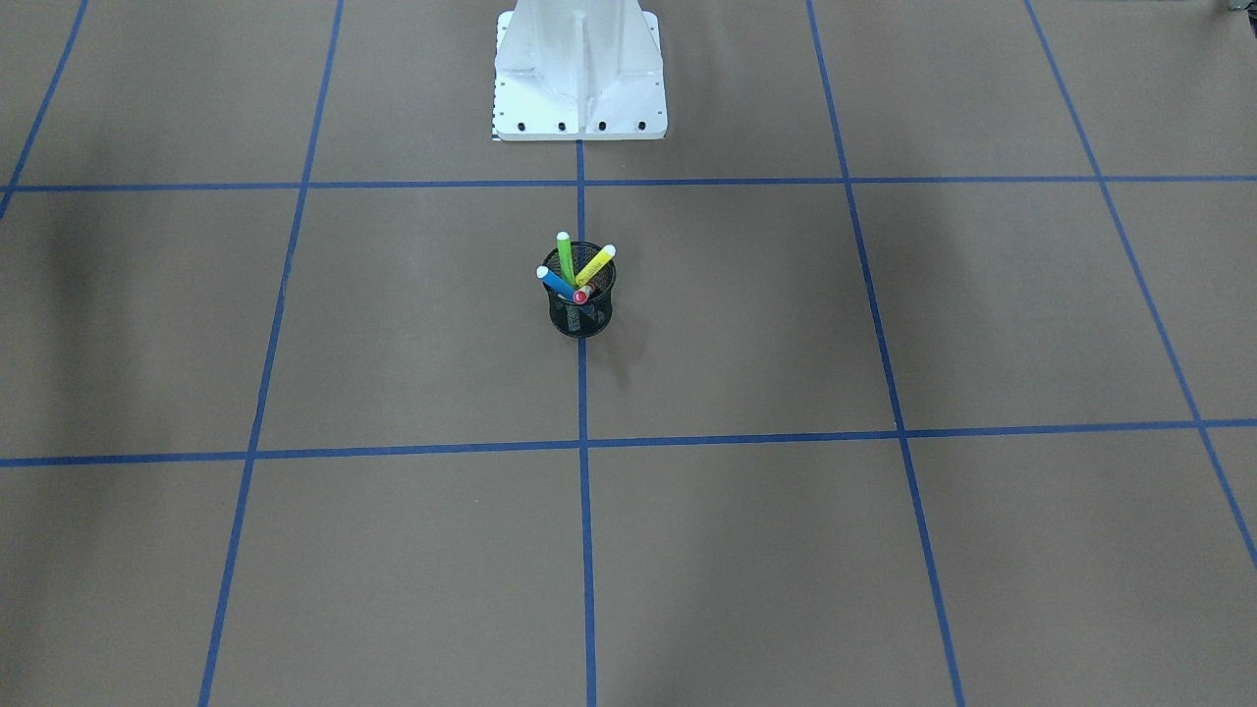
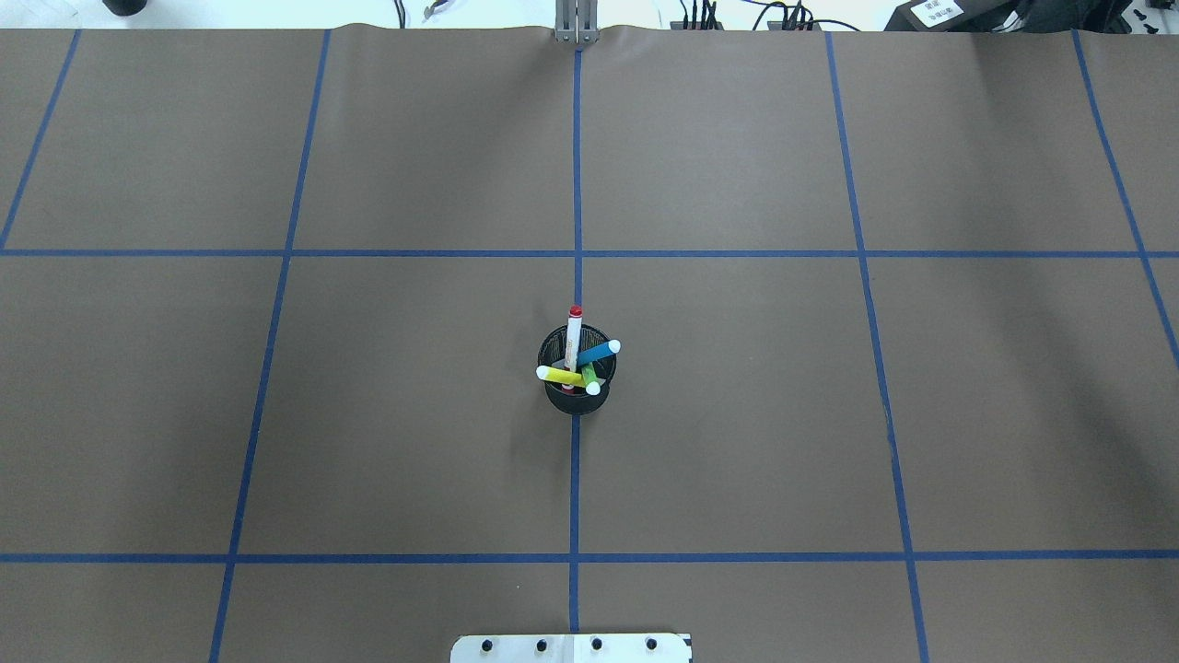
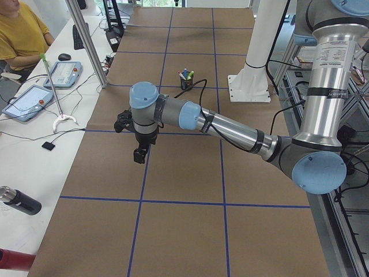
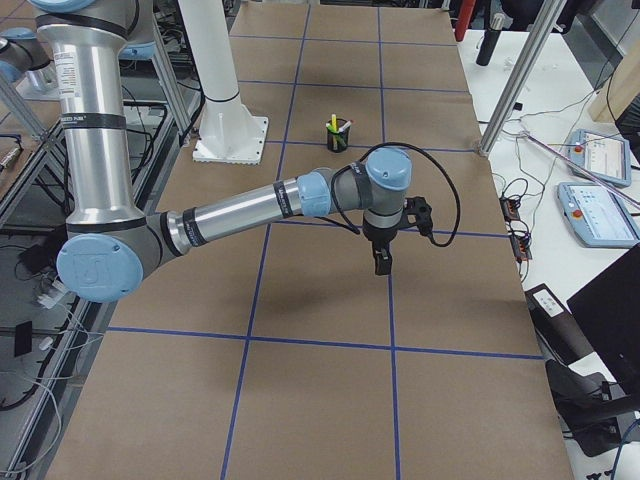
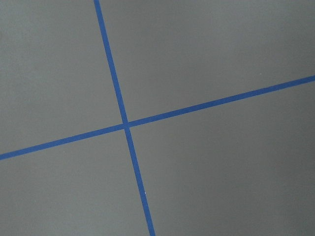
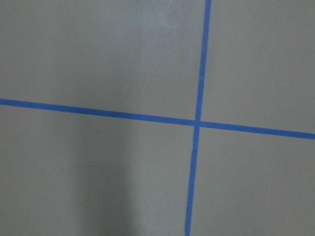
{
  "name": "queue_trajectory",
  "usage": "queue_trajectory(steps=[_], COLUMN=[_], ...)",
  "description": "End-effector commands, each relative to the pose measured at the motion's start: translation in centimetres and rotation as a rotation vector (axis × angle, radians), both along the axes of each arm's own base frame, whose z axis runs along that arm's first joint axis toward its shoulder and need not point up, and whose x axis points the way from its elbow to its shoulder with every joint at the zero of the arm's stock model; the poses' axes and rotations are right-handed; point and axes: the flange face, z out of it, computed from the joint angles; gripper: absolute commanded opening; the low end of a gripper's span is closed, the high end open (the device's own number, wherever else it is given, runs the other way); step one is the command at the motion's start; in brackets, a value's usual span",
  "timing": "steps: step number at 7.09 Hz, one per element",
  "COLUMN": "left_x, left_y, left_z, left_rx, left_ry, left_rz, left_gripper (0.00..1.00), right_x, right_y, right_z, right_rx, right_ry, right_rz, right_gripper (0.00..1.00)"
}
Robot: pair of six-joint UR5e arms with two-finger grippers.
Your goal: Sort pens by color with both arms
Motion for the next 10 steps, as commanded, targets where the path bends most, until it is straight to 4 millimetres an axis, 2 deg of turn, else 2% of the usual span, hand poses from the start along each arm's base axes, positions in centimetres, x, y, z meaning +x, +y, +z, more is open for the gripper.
queue_trajectory(steps=[1,2,3,4,5,6,8,9,10], left_x=[0.4,0.6,2.6,4.7,5.8,7.5,11.8,14.8,16.8], left_y=[-0.1,0.3,0.1,-0.6,-1.4,-1.6,-2.1,-2.1,-2.1], left_z=[-2.2,-2.0,-2.5,-3.8,-5.8,-6.6,-8.8,-9.7,-10.7], left_rx=[0.099,0.156,0.133,0.089,0.059,0.023,-0.055,-0.066,-0.085], left_ry=[0.058,0.065,0.083,0.104,0.128,0.150,0.195,0.199,0.210], left_rz=[0.009,0.010,0.016,-0.003,-0.043,-0.076,-0.104,-0.067,-0.057], left_gripper=[1.00,1.00,1.00,1.00,1.00,1.00,1.00,1.00,1.00], right_x=[-5.2,-7.8,-11.1,-14.0,-17.1,-20.7,-28.2,-31.4,-34.3], right_y=[-0.4,-0.4,0.5,0.9,1.7,2.9,5.6,7.1,8.6], right_z=[-6.1,-9.6,-12.8,-16.5,-19.6,-22.5,-27.0,-28.7,-29.8], right_rx=[0.003,-0.027,-0.067,-0.102,-0.148,-0.178,-0.229,-0.240,-0.225], right_ry=[-0.051,-0.077,-0.102,-0.134,-0.160,-0.161,-0.154,-0.152,-0.144], right_rz=[-0.004,0.027,0.043,0.069,0.089,0.119,0.176,0.204,0.205], right_gripper=[1.00,1.00,1.00,1.00,1.00,1.00,1.00,1.00,1.00])
